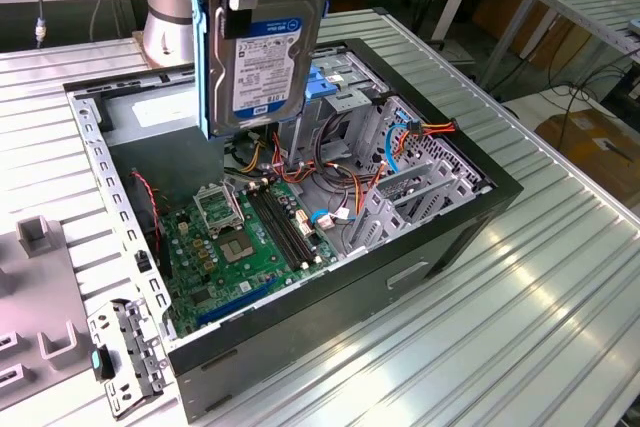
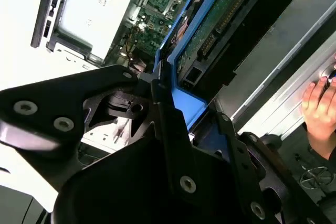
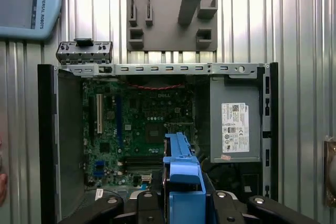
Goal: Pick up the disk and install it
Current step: 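Insert the disk into the insertion slot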
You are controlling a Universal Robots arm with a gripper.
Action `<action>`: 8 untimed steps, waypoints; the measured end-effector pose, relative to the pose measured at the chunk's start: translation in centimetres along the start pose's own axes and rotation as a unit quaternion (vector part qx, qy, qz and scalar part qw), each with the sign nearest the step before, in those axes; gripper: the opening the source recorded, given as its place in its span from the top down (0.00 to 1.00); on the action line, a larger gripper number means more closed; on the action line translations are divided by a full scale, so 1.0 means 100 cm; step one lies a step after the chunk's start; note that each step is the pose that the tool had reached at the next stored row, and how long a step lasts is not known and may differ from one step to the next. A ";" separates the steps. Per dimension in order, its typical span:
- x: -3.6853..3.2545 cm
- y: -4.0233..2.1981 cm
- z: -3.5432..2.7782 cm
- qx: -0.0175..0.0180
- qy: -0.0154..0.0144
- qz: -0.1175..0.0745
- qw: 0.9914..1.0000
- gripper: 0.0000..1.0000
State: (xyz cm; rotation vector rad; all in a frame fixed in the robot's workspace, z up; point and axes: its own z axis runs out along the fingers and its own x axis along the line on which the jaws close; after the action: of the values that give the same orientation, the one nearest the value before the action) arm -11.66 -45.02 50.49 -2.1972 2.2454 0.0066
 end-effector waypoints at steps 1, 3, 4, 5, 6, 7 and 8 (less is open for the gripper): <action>0.0145 -0.0003 0.0000 0.000 0.002 0.000 1.000 0.63; 0.0203 -0.0004 0.0000 0.000 0.003 0.000 1.000 0.63; 0.0241 -0.0005 0.0000 0.000 0.004 0.000 1.000 0.63; 0.0266 -0.0006 0.0000 0.000 0.004 0.000 1.000 0.63; 0.0306 -0.0006 0.0000 0.000 0.005 0.000 1.000 0.63; 0.0345 -0.0007 0.0000 0.000 0.006 0.000 1.000 0.63; 0.0356 -0.0008 0.0000 0.000 0.007 0.000 1.000 0.63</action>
State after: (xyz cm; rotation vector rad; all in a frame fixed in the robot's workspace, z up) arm -11.67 -48.59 50.48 -2.2037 2.2521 -0.0086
